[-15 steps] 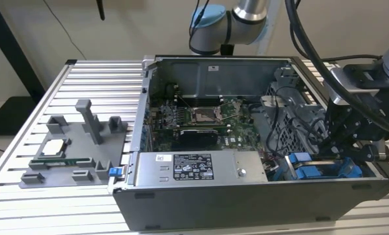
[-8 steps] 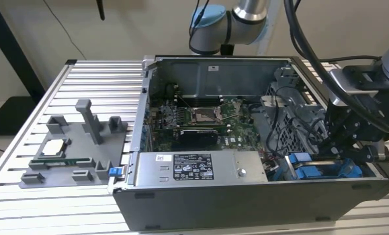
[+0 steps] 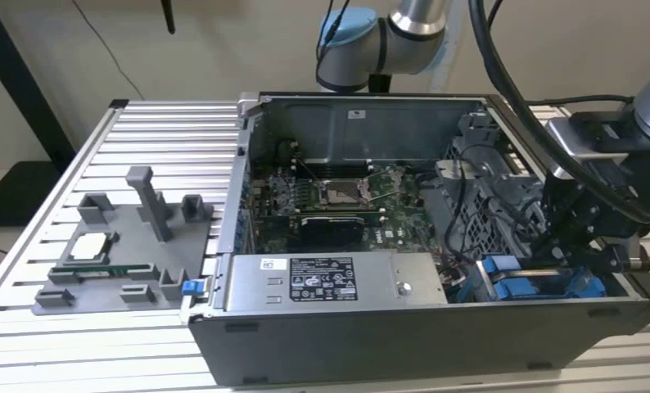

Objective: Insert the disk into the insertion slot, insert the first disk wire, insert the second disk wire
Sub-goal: 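Insert the second disk wire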

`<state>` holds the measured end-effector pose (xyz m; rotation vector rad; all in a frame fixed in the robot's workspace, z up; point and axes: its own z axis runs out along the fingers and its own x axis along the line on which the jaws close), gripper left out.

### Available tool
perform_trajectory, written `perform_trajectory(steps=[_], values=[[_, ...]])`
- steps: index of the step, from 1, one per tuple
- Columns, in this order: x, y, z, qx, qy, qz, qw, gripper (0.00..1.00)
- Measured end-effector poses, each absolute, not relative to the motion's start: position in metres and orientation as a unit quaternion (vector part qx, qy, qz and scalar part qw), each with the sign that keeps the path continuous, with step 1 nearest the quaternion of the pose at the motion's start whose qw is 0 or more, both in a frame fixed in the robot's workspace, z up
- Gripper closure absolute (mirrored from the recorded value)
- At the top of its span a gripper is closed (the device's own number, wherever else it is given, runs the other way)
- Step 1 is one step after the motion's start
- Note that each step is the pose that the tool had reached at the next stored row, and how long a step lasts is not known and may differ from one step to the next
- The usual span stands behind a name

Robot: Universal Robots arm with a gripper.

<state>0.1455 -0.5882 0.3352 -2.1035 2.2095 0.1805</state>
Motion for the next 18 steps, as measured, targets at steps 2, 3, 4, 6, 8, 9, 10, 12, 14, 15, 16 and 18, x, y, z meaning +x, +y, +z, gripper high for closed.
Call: perform_trajectory(steps=[2,3,4,6,8,9,10,12,14,15,16,18], values=[[0.146,-0.588,0.334,-0.688,0.722,0.06,0.044,0.0],[0.146,-0.588,0.335,-0.688,0.722,0.06,0.043,0.0],[0.146,-0.588,0.337,-0.688,0.722,0.059,0.043,0.0],[0.146,-0.588,0.345,-0.688,0.722,0.059,0.043,0.0],[0.146,-0.588,0.352,-0.687,0.723,0.059,0.043,0.0],[0.146,-0.588,0.355,-0.687,0.723,0.059,0.043,0.0],[0.146,-0.588,0.359,-0.687,0.723,0.059,0.043,0.0],[0.146,-0.588,0.365,-0.687,0.723,0.059,0.043,0.0],[0.146,-0.588,0.371,-0.687,0.723,0.059,0.043,0.0],[0.146,-0.588,0.373,-0.687,0.723,0.059,0.043,0.0],[0.146,-0.588,0.375,-0.687,0.723,0.059,0.043,0.0],[0.146,-0.588,0.379,-0.687,0.723,0.058,0.042,0.0]])
